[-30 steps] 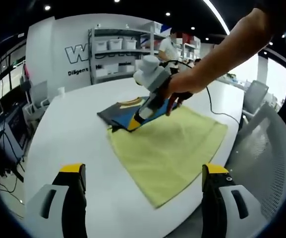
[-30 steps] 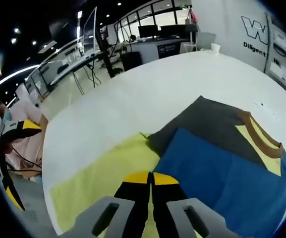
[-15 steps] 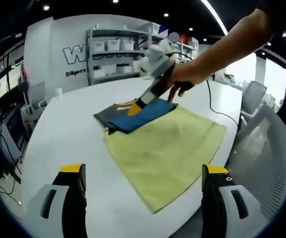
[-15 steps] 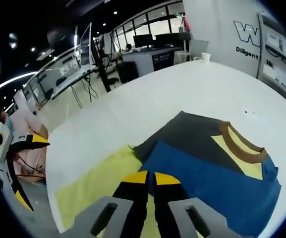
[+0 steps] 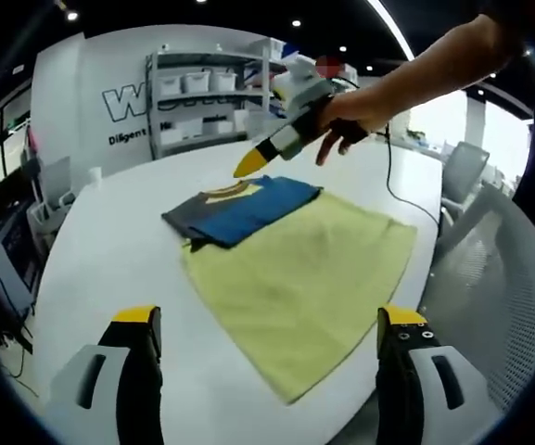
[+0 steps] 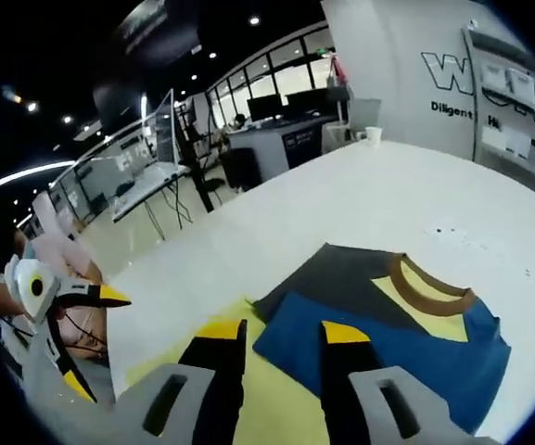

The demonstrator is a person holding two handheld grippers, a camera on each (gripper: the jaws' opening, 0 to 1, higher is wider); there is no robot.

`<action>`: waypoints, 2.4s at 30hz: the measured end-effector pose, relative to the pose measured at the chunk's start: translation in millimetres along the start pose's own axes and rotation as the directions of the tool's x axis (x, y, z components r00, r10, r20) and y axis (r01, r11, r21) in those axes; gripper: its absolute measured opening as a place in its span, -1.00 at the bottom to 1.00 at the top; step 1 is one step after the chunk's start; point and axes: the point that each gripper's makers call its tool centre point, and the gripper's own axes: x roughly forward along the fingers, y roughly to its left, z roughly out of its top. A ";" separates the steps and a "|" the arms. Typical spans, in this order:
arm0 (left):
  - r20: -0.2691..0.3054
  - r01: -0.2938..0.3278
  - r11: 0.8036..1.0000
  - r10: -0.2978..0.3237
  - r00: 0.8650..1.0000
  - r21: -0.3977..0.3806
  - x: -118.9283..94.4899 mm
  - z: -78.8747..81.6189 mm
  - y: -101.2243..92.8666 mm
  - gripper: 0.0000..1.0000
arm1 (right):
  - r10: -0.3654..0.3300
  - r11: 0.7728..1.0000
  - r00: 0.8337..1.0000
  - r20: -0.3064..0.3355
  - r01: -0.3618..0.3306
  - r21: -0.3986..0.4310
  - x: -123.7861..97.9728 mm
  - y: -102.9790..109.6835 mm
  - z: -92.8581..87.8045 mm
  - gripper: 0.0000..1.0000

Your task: Fold the garment on the visible template until the final outline fits inside the template.

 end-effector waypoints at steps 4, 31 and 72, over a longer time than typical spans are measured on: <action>-0.003 0.014 1.000 -0.014 1.000 0.006 1.1 -0.3 -3.6 0.92 | -0.005 1.000 1.000 0.027 0.005 -0.002 -10.7 0.6 4.5 -0.32; -0.121 0.182 0.978 -0.169 0.978 0.100 6.9 -29.8 -25.1 0.75 | -0.078 0.993 0.989 0.126 0.088 -0.075 -99.1 -3.6 17.2 -0.11; -0.217 0.277 0.947 -0.239 0.946 0.164 16.2 -46.8 -33.4 0.19 | -0.055 0.970 0.998 0.020 0.059 -0.235 -161.6 24.5 -91.5 0.01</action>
